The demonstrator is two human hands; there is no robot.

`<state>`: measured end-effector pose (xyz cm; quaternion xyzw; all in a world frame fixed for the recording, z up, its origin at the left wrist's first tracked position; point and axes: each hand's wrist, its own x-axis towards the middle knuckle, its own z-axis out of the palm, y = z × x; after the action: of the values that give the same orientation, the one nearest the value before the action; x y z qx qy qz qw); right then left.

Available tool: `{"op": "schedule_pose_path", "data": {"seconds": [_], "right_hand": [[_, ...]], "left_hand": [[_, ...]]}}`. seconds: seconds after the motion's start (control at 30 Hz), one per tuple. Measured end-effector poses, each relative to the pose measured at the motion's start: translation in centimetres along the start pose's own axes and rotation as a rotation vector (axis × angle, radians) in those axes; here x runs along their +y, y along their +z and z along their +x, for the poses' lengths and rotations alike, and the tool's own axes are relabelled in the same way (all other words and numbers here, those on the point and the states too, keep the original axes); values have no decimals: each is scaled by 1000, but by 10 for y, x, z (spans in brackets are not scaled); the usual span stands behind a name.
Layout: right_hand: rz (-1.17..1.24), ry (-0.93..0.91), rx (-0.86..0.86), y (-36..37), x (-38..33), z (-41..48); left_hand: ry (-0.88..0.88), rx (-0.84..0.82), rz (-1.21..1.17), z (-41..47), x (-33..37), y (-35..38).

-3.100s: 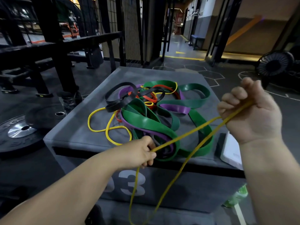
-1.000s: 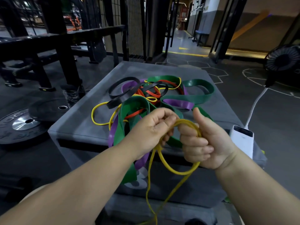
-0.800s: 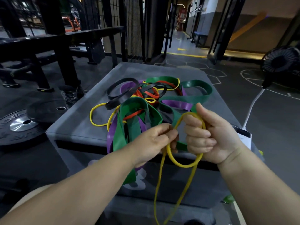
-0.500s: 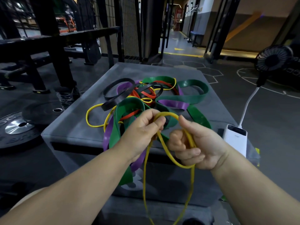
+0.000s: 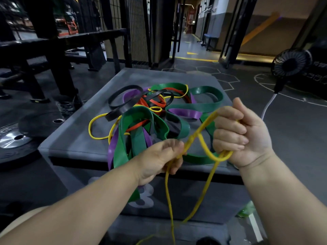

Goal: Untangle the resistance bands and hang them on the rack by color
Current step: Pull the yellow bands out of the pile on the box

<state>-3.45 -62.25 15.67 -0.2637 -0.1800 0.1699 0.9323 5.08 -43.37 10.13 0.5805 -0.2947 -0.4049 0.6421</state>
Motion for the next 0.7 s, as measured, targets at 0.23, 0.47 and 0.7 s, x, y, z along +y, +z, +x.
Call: {"op": "schedule_pose_path", "data": {"seconds": [0.23, 0.47, 0.7], "right_hand": [[37, -259, 20, -3, -29, -15], [-198, -553, 381, -12, -41, -28], [-482, -485, 794, -14, -16, -8]], "left_hand": [[-251, -50, 557, 3, -28, 3], [-200, 66, 654, 7, -31, 5], [173, 111, 706, 4, -13, 12]]}}
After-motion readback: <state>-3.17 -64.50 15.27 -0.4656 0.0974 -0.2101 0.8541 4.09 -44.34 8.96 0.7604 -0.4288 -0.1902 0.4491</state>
